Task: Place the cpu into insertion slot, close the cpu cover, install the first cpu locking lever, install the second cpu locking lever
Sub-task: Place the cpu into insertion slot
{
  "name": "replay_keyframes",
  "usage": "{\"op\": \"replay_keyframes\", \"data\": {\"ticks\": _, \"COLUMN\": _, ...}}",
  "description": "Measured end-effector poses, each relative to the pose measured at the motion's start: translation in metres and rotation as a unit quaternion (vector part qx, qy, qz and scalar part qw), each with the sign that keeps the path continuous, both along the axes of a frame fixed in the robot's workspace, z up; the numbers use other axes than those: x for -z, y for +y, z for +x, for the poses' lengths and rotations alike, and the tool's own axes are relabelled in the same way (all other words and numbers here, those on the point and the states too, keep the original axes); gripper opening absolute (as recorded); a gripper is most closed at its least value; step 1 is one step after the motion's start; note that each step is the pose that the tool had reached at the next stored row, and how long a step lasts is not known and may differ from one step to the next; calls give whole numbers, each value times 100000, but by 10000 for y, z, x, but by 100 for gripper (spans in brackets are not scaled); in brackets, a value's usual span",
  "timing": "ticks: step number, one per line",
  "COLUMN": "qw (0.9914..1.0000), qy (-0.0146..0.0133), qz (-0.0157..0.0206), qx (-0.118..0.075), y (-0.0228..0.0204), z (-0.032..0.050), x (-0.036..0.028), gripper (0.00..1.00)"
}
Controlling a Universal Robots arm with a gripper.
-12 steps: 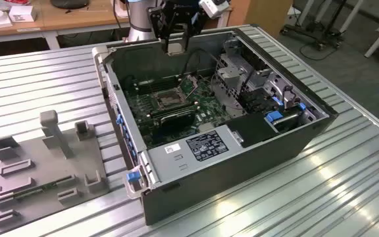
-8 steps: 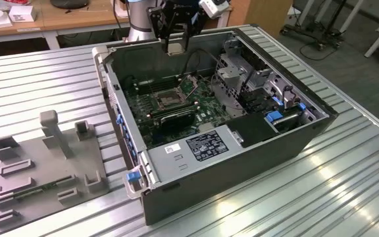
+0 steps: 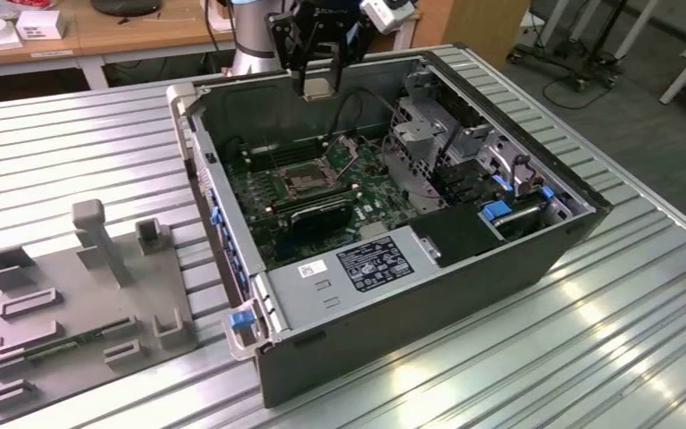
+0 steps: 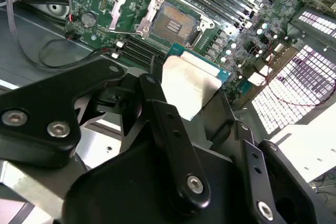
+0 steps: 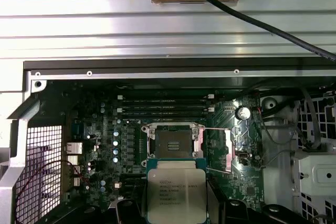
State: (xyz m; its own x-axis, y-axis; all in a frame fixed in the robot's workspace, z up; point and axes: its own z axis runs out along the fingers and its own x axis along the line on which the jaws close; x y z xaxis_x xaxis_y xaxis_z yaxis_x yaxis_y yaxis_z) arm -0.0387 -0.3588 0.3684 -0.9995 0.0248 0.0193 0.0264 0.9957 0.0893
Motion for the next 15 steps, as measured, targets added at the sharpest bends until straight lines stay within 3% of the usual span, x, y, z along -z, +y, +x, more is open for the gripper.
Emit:
{"op": "replay_keyframes", "data": {"ticks": 10, "qw": 100000, "qy": 49, "qz": 0, "qx": 0, "y": 0, "z": 0, "x": 127, "gripper": 54}}
{"op": "replay_keyframes", "data": {"ticks": 15, "qw": 100000, "qy": 52, "qz": -2, "qx": -1, "y": 0, "z": 0, "x": 131, "gripper": 54}}
